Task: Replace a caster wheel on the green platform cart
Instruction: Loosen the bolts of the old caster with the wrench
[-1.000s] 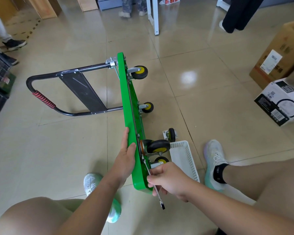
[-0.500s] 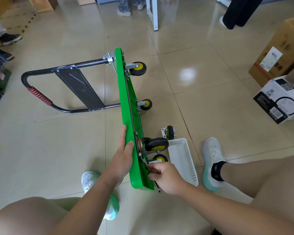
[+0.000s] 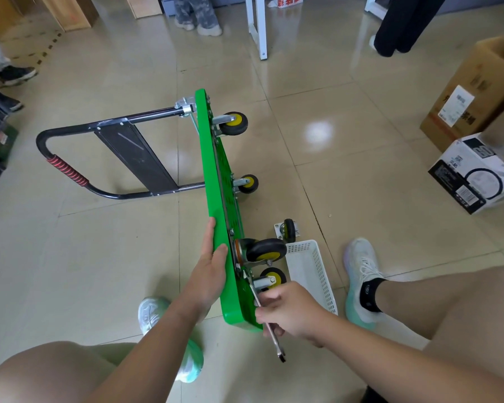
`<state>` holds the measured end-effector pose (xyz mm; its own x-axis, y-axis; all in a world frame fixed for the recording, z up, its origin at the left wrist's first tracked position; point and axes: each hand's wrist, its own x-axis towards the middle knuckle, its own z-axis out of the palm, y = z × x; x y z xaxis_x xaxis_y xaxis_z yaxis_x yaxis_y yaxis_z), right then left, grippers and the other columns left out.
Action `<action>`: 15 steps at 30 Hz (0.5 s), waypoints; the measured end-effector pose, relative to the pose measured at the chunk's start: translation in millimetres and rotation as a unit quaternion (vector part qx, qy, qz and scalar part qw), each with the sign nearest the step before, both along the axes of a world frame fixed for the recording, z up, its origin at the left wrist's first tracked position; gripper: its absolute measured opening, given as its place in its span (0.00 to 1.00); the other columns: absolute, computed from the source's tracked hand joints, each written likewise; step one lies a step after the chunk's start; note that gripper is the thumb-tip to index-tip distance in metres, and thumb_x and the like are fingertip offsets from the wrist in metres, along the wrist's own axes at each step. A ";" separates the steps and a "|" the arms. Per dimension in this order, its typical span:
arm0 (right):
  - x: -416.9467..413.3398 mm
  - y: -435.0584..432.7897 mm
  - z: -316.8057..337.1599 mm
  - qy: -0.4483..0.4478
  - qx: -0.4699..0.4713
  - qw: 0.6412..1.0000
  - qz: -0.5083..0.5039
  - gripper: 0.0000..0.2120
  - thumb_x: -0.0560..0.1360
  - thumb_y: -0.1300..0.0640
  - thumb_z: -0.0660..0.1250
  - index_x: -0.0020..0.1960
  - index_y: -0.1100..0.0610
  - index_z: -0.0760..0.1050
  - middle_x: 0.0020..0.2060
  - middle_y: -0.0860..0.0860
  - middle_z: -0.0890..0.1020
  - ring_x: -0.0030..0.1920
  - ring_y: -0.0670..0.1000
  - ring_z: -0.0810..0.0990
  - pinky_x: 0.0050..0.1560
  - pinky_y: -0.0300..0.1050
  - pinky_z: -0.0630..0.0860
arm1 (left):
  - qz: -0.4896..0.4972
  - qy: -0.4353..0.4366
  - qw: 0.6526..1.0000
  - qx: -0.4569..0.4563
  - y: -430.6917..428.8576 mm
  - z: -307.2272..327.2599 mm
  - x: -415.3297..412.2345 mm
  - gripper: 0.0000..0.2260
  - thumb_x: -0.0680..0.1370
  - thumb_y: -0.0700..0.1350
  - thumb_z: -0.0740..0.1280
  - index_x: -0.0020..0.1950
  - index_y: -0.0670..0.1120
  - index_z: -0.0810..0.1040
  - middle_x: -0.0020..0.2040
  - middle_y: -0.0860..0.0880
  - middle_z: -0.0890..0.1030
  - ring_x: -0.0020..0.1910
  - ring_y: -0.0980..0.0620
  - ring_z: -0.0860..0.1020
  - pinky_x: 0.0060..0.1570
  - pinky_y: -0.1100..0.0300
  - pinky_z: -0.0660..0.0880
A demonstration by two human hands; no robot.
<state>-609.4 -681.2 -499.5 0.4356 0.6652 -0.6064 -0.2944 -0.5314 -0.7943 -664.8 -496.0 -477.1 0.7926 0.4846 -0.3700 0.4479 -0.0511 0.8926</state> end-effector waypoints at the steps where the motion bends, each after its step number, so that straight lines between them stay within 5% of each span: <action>1: -0.2 1.7 4.4 0.028 0.004 1.000 -0.008 0.07 0.76 0.63 0.69 0.52 0.62 0.83 0.37 0.53 0.85 0.36 0.54 0.86 0.34 0.40 0.76 | 0.001 -0.001 1.000 0.000 0.1 0.1 0.1 0.26 0.84 0.55 0.53 0.77 0.78 0.50 0.76 0.58 0.69 0.67 0.63 0.72 0.75 0.46 0.68; 5: 1.5 8.0 19.7 0.094 0.026 0.995 -0.011 0.06 0.79 0.61 0.68 0.51 0.63 0.81 0.36 0.52 0.84 0.37 0.56 0.85 0.30 0.39 0.72 | -0.002 0.001 1.000 0.004 0.9 -0.4 -0.1 0.26 0.82 0.57 0.53 0.76 0.79 0.49 0.77 0.58 0.68 0.71 0.54 0.72 0.75 0.44 0.67; 15: 8.6 22.3 39.2 0.162 0.024 0.986 -0.026 0.04 0.79 0.61 0.68 0.46 0.60 0.76 0.32 0.51 0.82 0.31 0.51 0.82 0.28 0.37 0.67 | 0.006 0.008 1.000 0.002 0.5 1.0 0.5 0.26 0.81 0.58 0.54 0.74 0.81 0.51 0.75 0.56 0.71 0.70 0.52 0.75 0.75 0.44 0.67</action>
